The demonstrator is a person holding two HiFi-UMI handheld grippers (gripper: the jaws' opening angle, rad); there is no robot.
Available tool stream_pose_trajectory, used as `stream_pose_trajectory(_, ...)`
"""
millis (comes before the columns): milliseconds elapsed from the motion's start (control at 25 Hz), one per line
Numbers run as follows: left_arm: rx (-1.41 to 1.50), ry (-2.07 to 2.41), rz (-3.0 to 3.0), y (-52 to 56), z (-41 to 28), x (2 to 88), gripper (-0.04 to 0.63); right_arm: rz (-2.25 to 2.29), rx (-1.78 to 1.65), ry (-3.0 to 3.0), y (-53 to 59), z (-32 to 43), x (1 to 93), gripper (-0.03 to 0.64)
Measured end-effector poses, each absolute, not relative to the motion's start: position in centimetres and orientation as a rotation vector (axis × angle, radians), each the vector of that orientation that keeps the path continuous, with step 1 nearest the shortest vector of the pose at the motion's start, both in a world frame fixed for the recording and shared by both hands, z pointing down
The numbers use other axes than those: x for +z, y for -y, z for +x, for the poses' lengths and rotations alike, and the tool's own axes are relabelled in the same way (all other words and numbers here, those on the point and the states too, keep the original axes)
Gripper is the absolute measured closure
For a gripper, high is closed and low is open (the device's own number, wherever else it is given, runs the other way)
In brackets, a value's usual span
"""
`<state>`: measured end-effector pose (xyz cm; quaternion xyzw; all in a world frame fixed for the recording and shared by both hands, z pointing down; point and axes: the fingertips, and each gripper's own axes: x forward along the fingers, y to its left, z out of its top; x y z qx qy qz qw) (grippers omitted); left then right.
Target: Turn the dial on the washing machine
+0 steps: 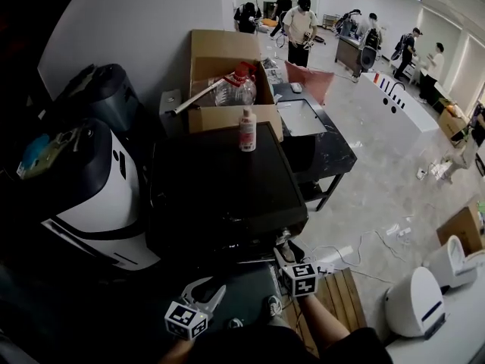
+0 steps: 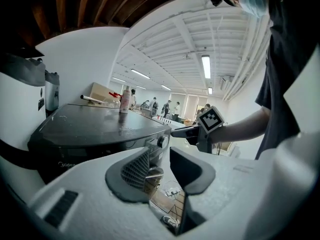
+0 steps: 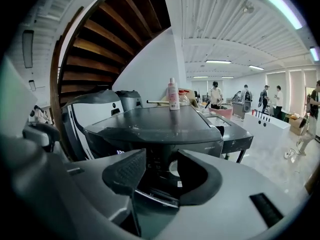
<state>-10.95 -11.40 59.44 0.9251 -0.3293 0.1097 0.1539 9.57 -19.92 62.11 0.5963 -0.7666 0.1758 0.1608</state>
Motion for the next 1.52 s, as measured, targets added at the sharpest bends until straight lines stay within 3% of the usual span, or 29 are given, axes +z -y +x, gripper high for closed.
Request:
stream_pose_trajectory(360,0.315,0.913,2.706,11.1,-12.7,59.0,0.554,1.808,0.462,2.207,16.5,7.5,58.8,0.615)
stream_pose_trajectory(480,0.322,0.898,2.720,10.9,-13.3,59.1,0.584,1.809,0.457,2.230,15.3,6.2,57.9,0.617)
stream_pose_trajectory(1520,0.290,0.878,2.720,8.6,-16.1,59.4,0.584,1.878,0.439,2.269,8.7,2.3,56.5,0.620)
